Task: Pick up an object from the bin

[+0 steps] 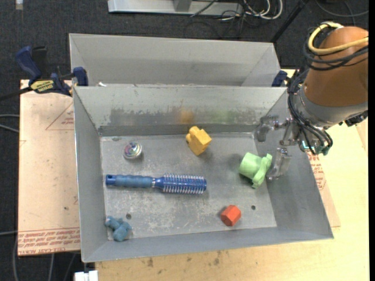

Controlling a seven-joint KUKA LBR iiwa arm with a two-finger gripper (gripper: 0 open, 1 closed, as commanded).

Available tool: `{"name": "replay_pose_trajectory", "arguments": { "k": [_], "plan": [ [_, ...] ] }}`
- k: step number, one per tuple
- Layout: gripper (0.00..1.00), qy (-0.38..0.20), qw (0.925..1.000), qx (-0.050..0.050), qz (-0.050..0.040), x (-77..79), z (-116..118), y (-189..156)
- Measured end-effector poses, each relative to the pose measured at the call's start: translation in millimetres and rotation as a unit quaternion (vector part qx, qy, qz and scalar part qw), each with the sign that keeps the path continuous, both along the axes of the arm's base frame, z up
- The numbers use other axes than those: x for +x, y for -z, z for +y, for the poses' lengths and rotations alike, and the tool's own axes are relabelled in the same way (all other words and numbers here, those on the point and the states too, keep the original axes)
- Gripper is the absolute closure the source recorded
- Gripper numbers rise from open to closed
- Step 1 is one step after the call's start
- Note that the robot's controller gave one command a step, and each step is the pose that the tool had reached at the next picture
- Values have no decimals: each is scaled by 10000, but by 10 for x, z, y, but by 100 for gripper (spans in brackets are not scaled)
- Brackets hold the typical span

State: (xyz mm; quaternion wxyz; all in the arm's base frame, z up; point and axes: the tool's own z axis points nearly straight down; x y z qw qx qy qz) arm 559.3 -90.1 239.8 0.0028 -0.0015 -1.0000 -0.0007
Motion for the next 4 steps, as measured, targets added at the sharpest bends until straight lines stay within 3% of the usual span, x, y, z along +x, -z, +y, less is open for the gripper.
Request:
{"name": "replay_pose_trajectory", "arguments": {
  "k": [1, 2, 3, 4],
  "plan": [
    [0, -459, 9989, 4, -18, 201, -157, 1367],
    [100, -475, 9989, -1, -39, 214, -151, 1327],
    [100, 2056, 9786, 65, -9, -269, -513, 1328],
    [100, 2042, 9789, -10, -84, -205, -464, -304]
  ]
}}
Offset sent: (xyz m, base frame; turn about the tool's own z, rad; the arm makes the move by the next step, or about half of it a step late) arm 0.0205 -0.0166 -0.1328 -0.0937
